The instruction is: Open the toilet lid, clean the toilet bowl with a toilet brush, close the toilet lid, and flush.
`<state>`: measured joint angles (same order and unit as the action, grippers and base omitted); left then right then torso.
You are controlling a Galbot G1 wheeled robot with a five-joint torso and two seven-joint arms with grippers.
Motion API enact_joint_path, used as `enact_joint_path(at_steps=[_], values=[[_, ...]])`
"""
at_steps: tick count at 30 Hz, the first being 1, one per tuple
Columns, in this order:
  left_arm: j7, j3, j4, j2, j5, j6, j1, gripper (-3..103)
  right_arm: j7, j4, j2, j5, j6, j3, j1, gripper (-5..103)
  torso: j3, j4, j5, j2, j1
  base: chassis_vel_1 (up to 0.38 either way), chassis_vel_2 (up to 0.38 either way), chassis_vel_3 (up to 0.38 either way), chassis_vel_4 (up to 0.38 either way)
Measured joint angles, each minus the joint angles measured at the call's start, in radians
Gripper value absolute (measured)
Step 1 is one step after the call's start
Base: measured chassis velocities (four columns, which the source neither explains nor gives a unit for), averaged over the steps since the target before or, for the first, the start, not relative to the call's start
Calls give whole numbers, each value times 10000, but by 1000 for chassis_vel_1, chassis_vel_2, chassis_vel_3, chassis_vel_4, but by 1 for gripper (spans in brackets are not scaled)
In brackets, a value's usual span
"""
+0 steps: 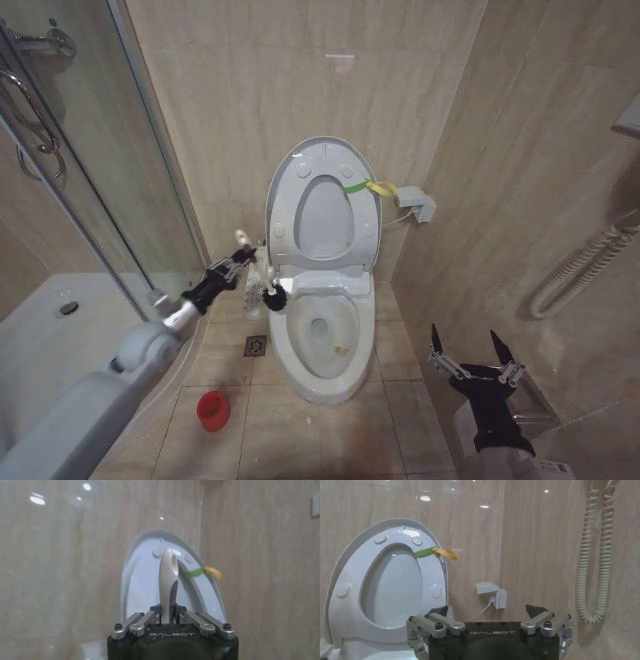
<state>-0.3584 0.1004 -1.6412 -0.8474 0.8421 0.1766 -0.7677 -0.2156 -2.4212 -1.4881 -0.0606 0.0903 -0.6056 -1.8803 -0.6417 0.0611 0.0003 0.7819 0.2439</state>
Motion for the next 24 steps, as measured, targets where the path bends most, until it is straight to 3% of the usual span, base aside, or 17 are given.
enact_joint_path(at_steps=[10, 15, 24], values=[[-347, -1987, 1531, -1044, -86, 185, 1659, 16, 0, 0, 0, 0, 0, 0, 0, 100, 1, 2, 0, 1, -1, 0, 0, 0, 0], [-550, -2631, 2716, -1583, -157, 387, 2171, 16, -1, 0, 0, 0, 0, -1, 0, 100, 0, 3, -1, 1, 0, 0, 0, 0, 0], [-661, -3270, 3843, -2333, -52, 475, 2368, 16, 0, 0, 0, 0, 0, -1, 0, 100, 0, 3, -3, 1, 0, 0, 0, 0, 0]])
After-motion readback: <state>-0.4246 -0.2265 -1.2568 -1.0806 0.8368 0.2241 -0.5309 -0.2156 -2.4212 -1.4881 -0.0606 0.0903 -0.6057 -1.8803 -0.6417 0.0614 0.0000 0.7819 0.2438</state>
